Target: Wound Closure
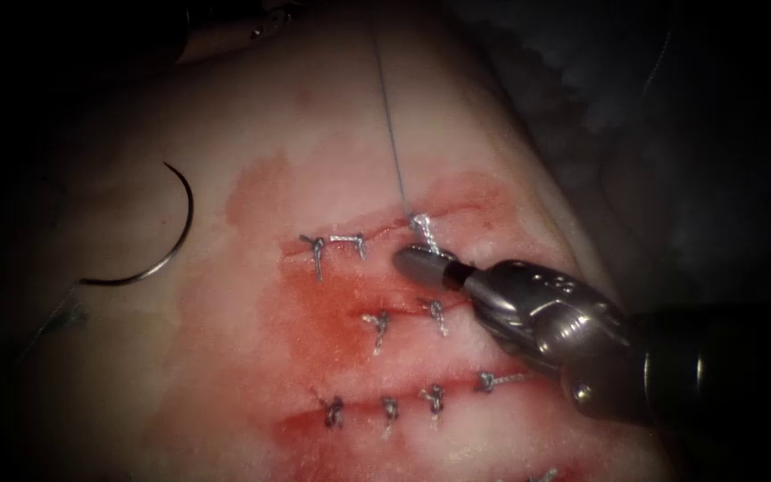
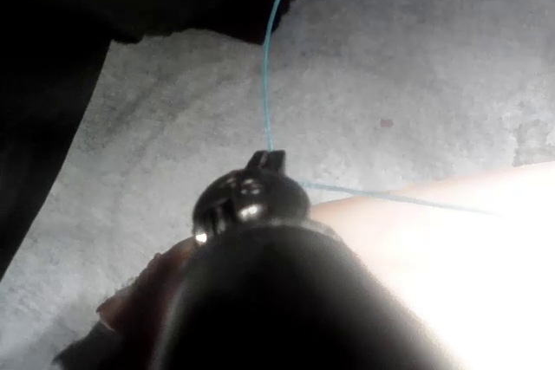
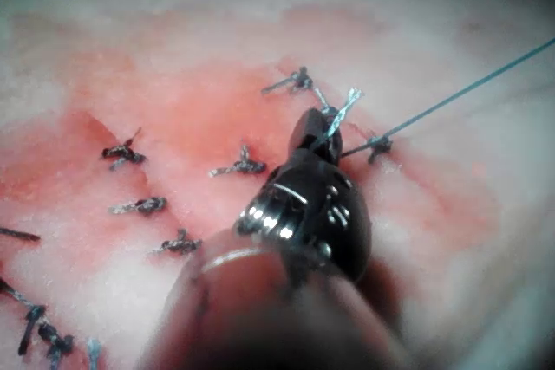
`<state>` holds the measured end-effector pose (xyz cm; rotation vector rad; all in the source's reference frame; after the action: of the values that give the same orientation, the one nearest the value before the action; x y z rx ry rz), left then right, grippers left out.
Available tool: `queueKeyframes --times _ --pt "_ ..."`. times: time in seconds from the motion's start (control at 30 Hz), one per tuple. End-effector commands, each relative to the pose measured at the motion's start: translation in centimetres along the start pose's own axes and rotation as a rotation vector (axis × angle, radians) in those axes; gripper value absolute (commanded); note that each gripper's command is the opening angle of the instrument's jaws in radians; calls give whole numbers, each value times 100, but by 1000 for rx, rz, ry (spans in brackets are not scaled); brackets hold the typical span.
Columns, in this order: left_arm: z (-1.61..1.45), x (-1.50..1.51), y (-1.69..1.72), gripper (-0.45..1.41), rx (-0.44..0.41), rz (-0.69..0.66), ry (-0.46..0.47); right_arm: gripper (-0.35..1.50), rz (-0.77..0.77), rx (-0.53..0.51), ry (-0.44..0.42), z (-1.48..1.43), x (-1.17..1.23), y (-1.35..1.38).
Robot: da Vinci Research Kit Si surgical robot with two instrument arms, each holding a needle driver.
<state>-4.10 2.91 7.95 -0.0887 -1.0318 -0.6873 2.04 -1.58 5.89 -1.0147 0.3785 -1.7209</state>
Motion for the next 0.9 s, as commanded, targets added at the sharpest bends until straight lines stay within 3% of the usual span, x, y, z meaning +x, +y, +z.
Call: queueKeyframes --times 0.03,0.27,0.6,0.9 --pt "9 -9 13 -45 -9 -1 -3 -35 -11 -13 4 8 2 2" --pt "14 -4 39 -45 -38 13 2 -35 -58 -82 34 1 12 1" --pt "29 35 25 -45 -125 67 193 -35 -97 -113 73 7 35 6" --pt "31 36 23 -45 -212 39 225 -35 -107 -122 96 -3 41 10"
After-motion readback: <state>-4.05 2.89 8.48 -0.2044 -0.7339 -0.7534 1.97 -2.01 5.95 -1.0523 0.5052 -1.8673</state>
